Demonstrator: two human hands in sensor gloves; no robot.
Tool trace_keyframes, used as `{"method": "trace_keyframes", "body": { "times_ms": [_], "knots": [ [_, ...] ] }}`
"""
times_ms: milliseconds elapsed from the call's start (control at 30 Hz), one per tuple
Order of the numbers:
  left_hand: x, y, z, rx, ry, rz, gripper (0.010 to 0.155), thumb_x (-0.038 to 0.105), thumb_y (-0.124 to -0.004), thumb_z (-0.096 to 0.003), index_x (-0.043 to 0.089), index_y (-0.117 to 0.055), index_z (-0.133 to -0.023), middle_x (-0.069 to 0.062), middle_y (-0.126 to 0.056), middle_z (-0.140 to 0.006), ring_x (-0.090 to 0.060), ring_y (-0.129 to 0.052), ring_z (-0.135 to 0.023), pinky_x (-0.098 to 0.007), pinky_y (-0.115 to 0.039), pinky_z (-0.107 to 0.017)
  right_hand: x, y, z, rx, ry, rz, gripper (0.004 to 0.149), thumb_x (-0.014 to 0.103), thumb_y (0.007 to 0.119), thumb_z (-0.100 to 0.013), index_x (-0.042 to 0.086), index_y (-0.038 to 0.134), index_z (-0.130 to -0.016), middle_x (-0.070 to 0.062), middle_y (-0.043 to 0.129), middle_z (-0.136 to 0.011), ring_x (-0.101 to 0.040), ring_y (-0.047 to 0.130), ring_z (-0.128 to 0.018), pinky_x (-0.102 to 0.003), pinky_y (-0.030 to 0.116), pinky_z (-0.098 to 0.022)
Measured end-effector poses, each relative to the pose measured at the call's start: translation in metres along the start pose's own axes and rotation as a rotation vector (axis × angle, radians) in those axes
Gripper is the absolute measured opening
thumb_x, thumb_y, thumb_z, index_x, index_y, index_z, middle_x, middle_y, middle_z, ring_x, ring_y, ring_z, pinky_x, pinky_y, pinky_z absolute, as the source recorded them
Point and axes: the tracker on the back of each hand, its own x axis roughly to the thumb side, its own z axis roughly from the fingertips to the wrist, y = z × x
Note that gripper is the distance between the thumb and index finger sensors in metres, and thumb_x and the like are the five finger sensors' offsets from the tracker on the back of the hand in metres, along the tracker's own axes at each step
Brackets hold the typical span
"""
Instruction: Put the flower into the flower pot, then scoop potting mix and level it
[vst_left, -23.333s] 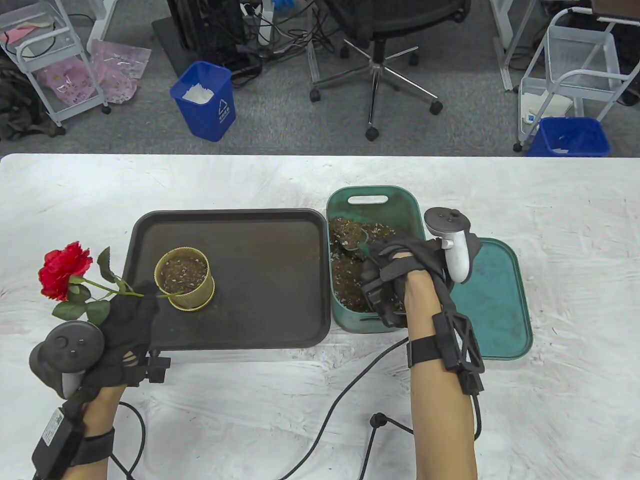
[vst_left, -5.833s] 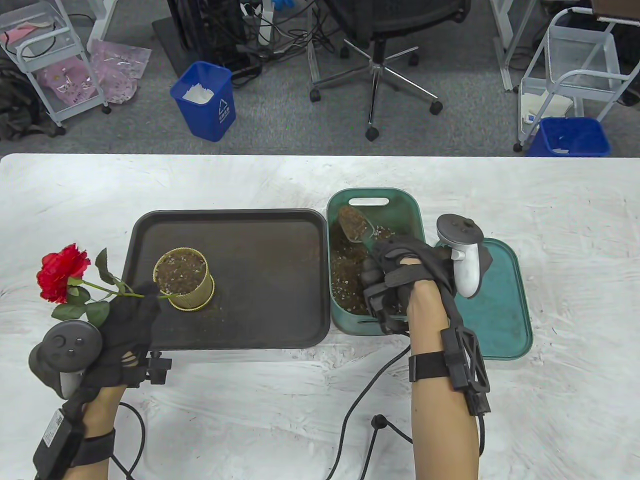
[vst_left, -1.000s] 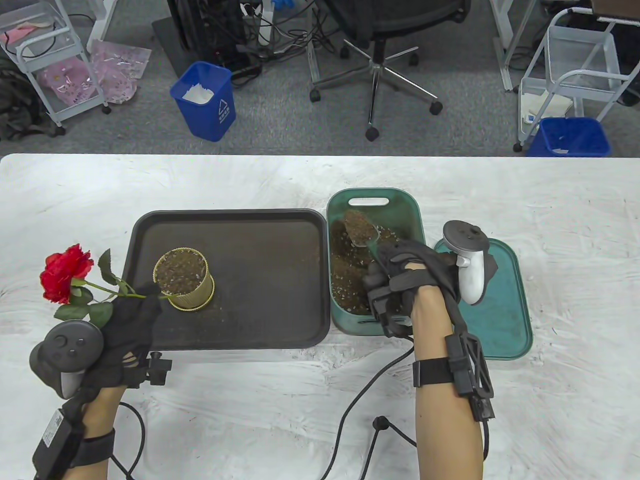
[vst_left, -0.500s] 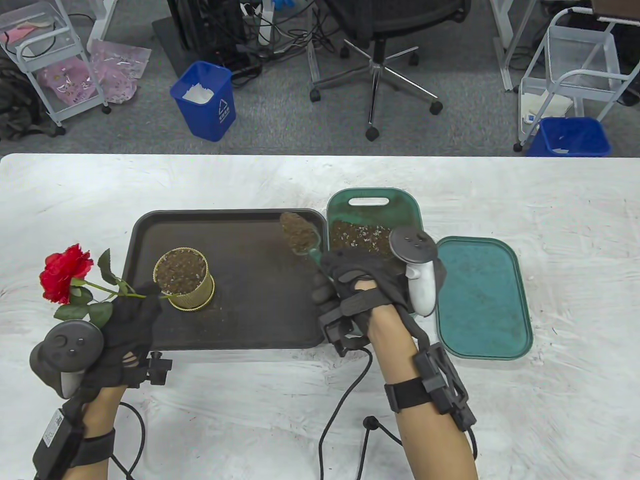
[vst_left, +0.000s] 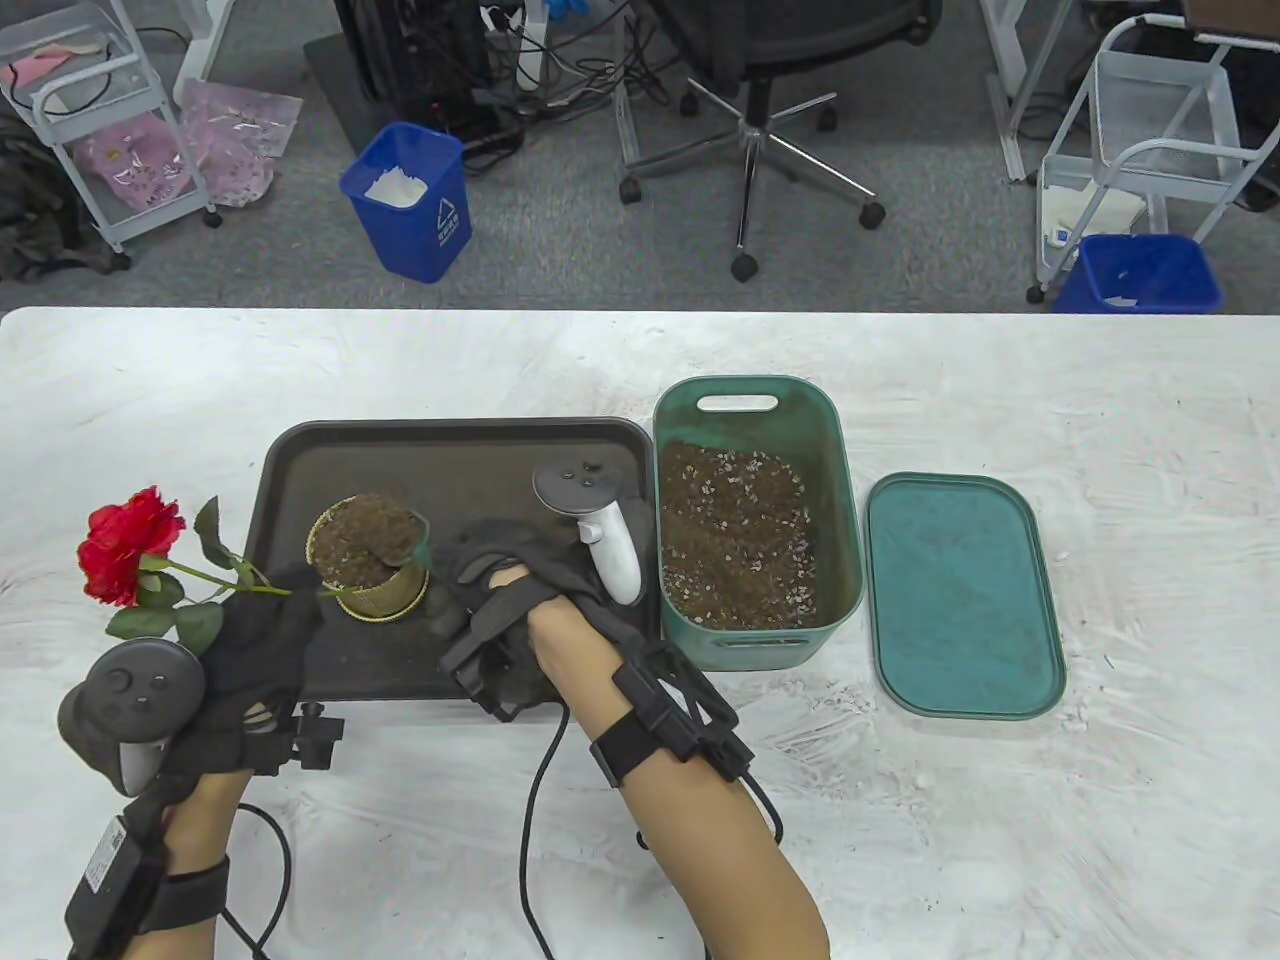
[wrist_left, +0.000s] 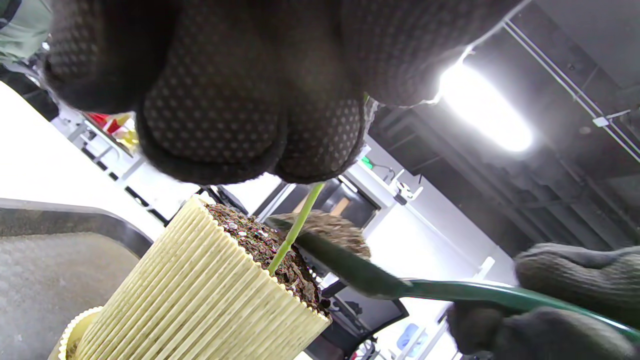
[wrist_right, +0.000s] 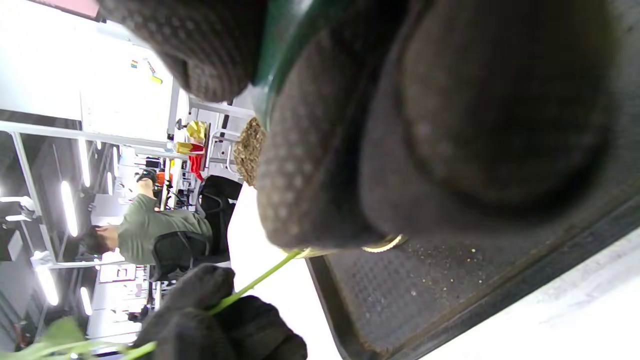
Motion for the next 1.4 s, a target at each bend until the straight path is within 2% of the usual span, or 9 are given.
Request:
{"method": "trace_keyframes", "body": {
  "times_ms": [100,233,467,767,1067,1400],
  "knots": [
    [0.0,0.0,0.0,0.0,0.003,0.003,0.047,0.04,-0.081,-0.0386,0.016,-0.094,-0.076,-0.002,-0.105,-0.055,-0.026,-0.109,-0.034,-0.042,-0.092,-0.035,0.006,0.007,-0.001,-0.063,-0.009,0.09,0.051,0.032,0.079,-0.041,-0.001,0.076,-0.081,-0.021,0.098,-0.057,-0.022,0.11,-0.014,-0.037,0.099,-0.002],
    [0.0,0.0,0.0,0.001,0.002,-0.002,0.046,0.04,-0.081,-0.0386,0.016,-0.094,-0.076,-0.002,-0.105,-0.055,-0.026,-0.109,-0.034,-0.042,-0.092,-0.035,0.022,0.016,0.005,-0.295,-0.136,0.384,0.049,0.036,0.087,-0.038,0.003,0.085,-0.075,-0.018,0.102,-0.048,-0.017,0.106,-0.001,-0.032,0.095,0.01],
    [0.0,0.0,0.0,0.001,-0.001,-0.004,0.046,0.04,-0.081,-0.0387,0.016,-0.094,-0.076,-0.002,-0.105,-0.055,-0.026,-0.109,-0.034,-0.042,-0.092,-0.035,0.032,0.05,0.023,-0.505,-0.381,0.8,0.048,0.037,0.089,-0.037,0.006,0.087,-0.073,-0.017,0.103,-0.045,-0.017,0.104,0.003,-0.032,0.092,0.013],
    [0.0,0.0,0.0,-0.001,-0.004,-0.005,0.046,0.04,-0.081,-0.0387,0.016,-0.094,-0.076,-0.002,-0.105,-0.055,-0.026,-0.109,-0.034,-0.042,-0.092,-0.035,0.033,0.064,0.034,-0.56,-0.471,0.9,0.049,0.036,0.087,-0.037,0.005,0.084,-0.075,-0.017,0.102,-0.049,-0.019,0.107,-0.005,-0.035,0.095,0.006],
    [0.0,-0.001,0.0,-0.002,-0.006,-0.004,0.047,0.04,-0.081,-0.0387,0.016,-0.094,-0.076,-0.002,-0.105,-0.055,-0.026,-0.109,-0.034,-0.042,-0.092,-0.035,0.034,0.062,0.035,-0.609,-0.529,0.956,0.049,0.036,0.086,-0.037,0.007,0.083,-0.077,-0.016,0.102,-0.053,-0.023,0.107,-0.011,-0.038,0.096,0.0],
    [0.0,-0.001,0.0,-0.002,-0.005,-0.001,0.047,0.04,-0.081,-0.0386,0.016,-0.094,-0.076,-0.002,-0.105,-0.055,-0.026,-0.109,-0.034,-0.042,-0.092,-0.035,0.039,0.057,0.043,-0.692,-0.593,1.128,0.051,0.033,0.087,-0.036,0.008,0.08,-0.08,-0.016,0.1,-0.061,-0.026,0.108,-0.022,-0.041,0.097,-0.009]
  ]
}}
